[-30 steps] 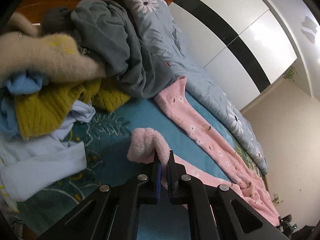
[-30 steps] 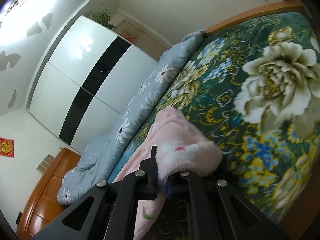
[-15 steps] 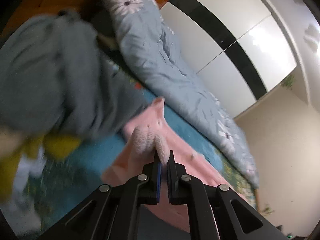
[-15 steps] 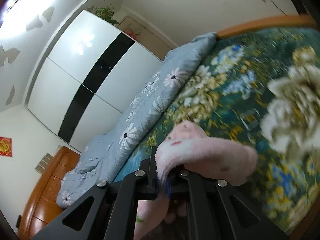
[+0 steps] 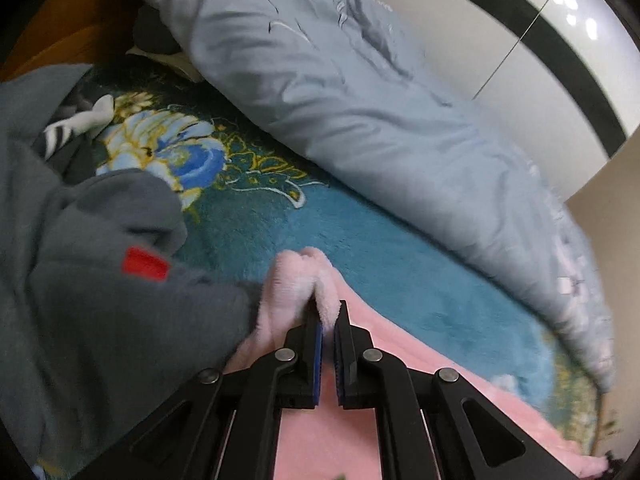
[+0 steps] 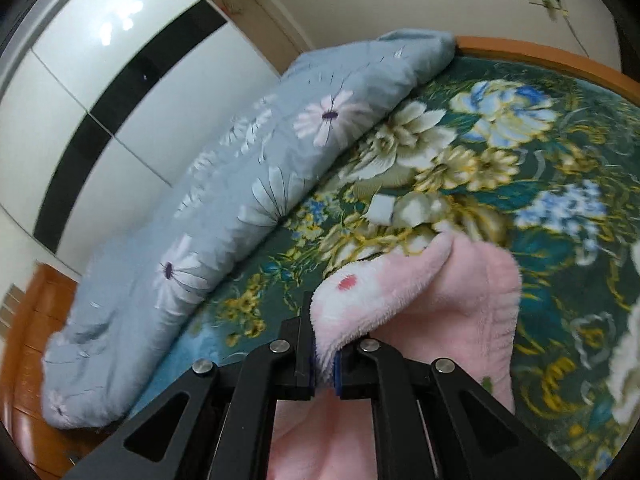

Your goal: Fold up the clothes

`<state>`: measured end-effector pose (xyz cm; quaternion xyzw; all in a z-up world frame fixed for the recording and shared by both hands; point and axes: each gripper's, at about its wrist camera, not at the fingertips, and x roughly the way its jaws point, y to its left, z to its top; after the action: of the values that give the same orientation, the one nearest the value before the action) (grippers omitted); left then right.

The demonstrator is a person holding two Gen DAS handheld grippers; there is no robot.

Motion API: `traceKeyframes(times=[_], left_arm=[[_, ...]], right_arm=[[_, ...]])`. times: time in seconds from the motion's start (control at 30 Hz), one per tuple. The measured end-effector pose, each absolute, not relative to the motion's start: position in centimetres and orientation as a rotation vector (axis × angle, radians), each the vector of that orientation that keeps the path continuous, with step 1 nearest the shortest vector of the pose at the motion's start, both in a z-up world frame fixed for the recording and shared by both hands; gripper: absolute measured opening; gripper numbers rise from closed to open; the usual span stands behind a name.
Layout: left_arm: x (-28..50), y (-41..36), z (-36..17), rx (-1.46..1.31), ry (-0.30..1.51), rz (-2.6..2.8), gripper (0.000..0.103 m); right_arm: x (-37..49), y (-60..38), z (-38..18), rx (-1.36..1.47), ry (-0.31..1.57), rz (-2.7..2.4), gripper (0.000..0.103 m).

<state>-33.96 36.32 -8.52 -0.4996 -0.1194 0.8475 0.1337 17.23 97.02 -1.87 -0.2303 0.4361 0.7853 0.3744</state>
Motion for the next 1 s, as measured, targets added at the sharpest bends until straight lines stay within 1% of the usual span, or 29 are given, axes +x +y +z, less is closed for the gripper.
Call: traceKeyframes(times=[0.1, 0.17, 0.2, 0.23, 0.27, 0.3, 0.33, 0.37, 0.43, 0.53, 0.67, 0.73, 0.9, 0.93, 0.97, 1.0], left_arm=[[-34.8, 36.5, -9.6, -1.462, -0.338, 2.433, 0.009], [-34.8, 36.7, -9.7, -1.437, -0.321, 2.387, 0.009], [-34.5, 36.7, -9.5, -1.416, -0.307, 2.358, 0.012], [-34.0, 36.6, -9.1, -1.396, -0.296, 2.331, 0.02], [-33.5, 36.5, -8.7, -1.376, -0.285, 2.303, 0.027], [-32.9, 36.2, -8.2, -1.356, -0.294, 2.271, 0.045], [-32.0, 35.7, -7.6, -1.333, -0.323, 2.238, 0.058], [-30.9, 35.0, -7.0, -1.307, -0.354, 2.206, 0.062], [-28.6, 33.3, -6.1, -1.255, -0.387, 2.183, 0.068], [-25.1, 30.7, -6.3, -1.252, -0.37, 2.222, 0.071], [-22.7, 28.5, -9.4, -1.338, -0.385, 2.246, 0.071], [-22.8, 28.6, -11.2, -1.397, -0.4, 2.219, 0.071], [-24.0, 29.1, -12.6, -1.421, -0.499, 2.207, 0.071], [-24.3, 29.2, -12.9, -1.424, -0.518, 2.205, 0.071], [-24.5, 29.3, -13.1, -1.426, -0.538, 2.203, 0.071], [-24.8, 29.4, -13.4, -1.429, -0.558, 2.2, 0.071]], right_arm=[[15.4, 98.0, -5.0, -0.657, 1.105, 1.968, 0.007], [15.0, 98.2, -6.7, -0.674, 1.125, 1.956, 0.009], [15.0, 98.1, -7.3, -0.682, 1.125, 1.955, 0.009], [15.0, 97.8, -7.5, -0.689, 1.113, 1.949, 0.013], [15.0, 97.6, -7.6, -0.695, 1.101, 1.951, 0.025], [15.0, 97.2, -7.2, -0.692, 1.091, 1.974, 0.042], [15.1, 96.8, -6.6, -0.681, 1.081, 2.011, 0.05], [15.3, 96.4, -6.0, -0.67, 1.071, 2.049, 0.061], [15.8, 95.1, -4.5, -0.66, 1.036, 2.113, 0.062], [17.1, 92.9, -2.7, -0.646, 1.0, 2.201, 0.063], [20.6, 89.2, -2.3, -0.62, 0.986, 2.27, 0.063], [22.8, 87.7, -3.4, -0.622, 1.017, 2.268, 0.063], [27.2, 87.2, -7.7, -0.576, 1.172, 2.144, 0.063], [27.7, 87.4, -8.4, -0.555, 1.215, 2.126, 0.064], [28.0, 87.8, -9.1, -0.523, 1.27, 2.108, 0.071], [28.4, 88.1, -9.9, -0.492, 1.324, 2.088, 0.076]])
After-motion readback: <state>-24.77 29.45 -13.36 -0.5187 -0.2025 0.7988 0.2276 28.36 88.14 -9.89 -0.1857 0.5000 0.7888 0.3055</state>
